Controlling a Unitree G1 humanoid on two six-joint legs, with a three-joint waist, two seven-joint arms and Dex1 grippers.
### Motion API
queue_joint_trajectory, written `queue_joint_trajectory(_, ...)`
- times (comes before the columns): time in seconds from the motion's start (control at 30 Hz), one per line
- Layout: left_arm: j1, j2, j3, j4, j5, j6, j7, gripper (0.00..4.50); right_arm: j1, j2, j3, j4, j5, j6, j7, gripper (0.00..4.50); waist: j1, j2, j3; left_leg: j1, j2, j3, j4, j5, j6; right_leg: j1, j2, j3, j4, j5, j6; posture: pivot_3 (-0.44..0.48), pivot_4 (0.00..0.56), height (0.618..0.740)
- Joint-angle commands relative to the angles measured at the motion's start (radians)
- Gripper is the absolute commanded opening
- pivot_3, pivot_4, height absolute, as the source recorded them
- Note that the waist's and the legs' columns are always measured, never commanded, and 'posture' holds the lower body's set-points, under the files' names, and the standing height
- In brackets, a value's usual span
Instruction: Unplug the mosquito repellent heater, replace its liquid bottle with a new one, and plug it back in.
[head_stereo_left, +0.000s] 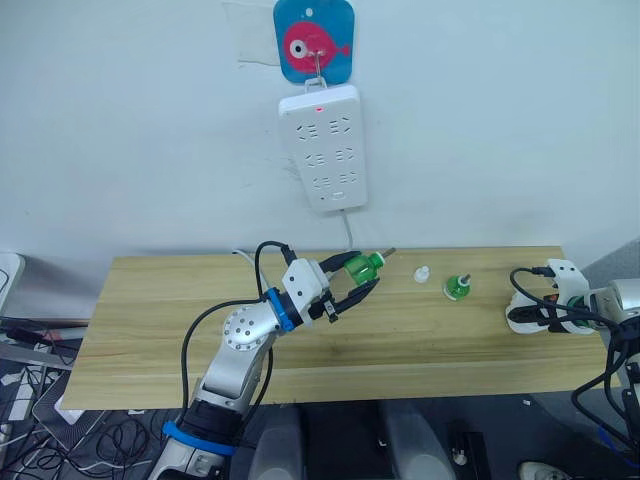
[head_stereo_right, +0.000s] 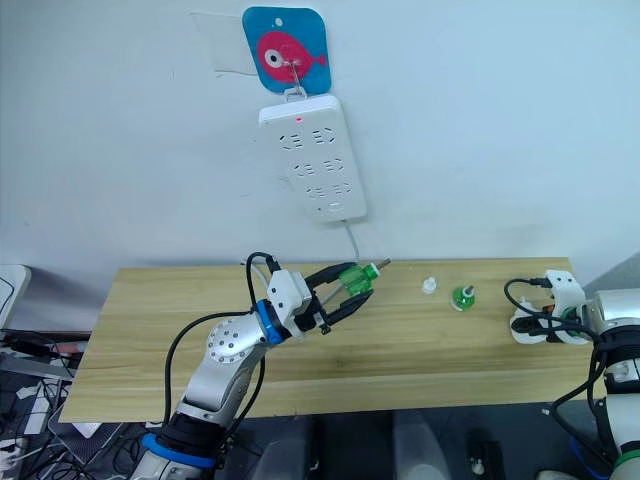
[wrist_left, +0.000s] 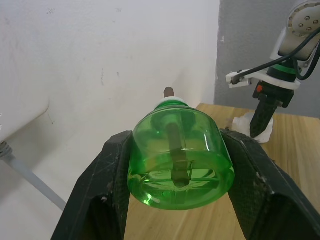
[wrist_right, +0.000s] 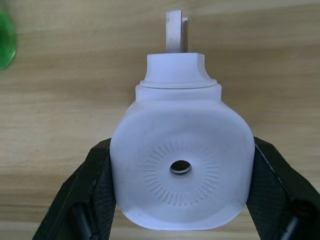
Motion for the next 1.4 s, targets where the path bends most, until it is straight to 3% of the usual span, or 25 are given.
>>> queue_joint_trajectory(0.03, 0.013, 0.006, -0.008, -0.053, -0.012, -0.005, -0.01, 2.26, -0.01, -0.067, -0.02, -0.082, 0.022, 0.03, 0.123, 2.98, 0.0, 0.0, 0.0, 0.0, 0.0, 0.0, 0.0, 0.0, 0.0, 0.0, 0.0, 0.0, 0.0, 0.0, 0.0, -0.076, 0.289, 0.74)
queue_joint_trajectory(0.13, 0.04, 0.031, 0.001, -0.088, -0.034, -0.001, -0.033, 2.26, -0.022, -0.172, 0.024, -0.248, 0.149, 0.163, 0.392, 2.98, -0.001, 0.006, 0.003, 0.0, 0.0, 0.0, 0.0, 0.0, 0.0, -0.001, 0.0, 0.001, 0.0, 0.0, 0.0, -0.075, 0.289, 0.74)
queue_joint_trajectory(0.23, 0.076, 0.07, 0.007, -0.137, -0.067, 0.001, -0.073, 2.26, -0.03, -0.312, 0.038, -0.427, 0.4, 0.405, 0.672, 2.98, 0.0, 0.009, 0.005, 0.0, 0.0, -0.001, -0.001, 0.0, 0.0, -0.001, 0.0, 0.0, -0.001, 0.0, 0.0, -0.068, 0.286, 0.74)
queue_joint_trajectory(0.33, 0.1, 0.107, -0.003, -0.184, -0.098, -0.009, -0.125, 2.26, -0.058, -0.309, 0.022, -0.48, 0.538, 0.539, 0.722, 2.98, 0.001, 0.006, 0.005, 0.0, 0.001, -0.004, -0.001, 0.0, 0.0, 0.001, 0.002, -0.004, -0.002, 0.0, 0.0, -0.055, 0.284, 0.74)
queue_joint_trajectory(0.67, 0.086, 0.147, -0.031, -0.305, -0.163, 0.034, -0.206, 2.26, -0.163, -0.112, 0.005, -0.434, 0.878, 0.579, 0.444, 2.98, 0.013, 0.004, 0.006, -0.002, 0.0, -0.002, 0.0, 0.0, 0.0, 0.0, 0.0, -0.002, -0.003, 0.0, 0.0, -0.012, 0.287, 0.74)
queue_joint_trajectory(0.93, 0.065, 0.124, -0.04, -0.265, -0.148, 0.014, -0.208, 2.26, -0.15, -0.128, 0.016, -0.456, 1.088, 0.579, 0.269, 2.98, 0.026, 0.004, 0.006, -0.003, 0.0, -0.003, -0.001, -0.002, 0.002, -0.001, 0.0, -0.003, -0.005, 0.0, 0.0, -0.023, 0.283, 0.74)
queue_joint_trajectory(1.4, 0.023, 0.089, -0.051, -0.216, -0.133, -0.015, -0.222, 2.26, -0.103, -0.117, -0.016, -0.494, 1.287, 0.579, 0.049, 2.98, 0.025, 0.004, 0.006, -0.003, 0.001, -0.003, -0.001, -0.002, 0.002, -0.001, 0.0, -0.003, -0.005, 0.0, 0.0, -0.037, 0.281, 0.74)
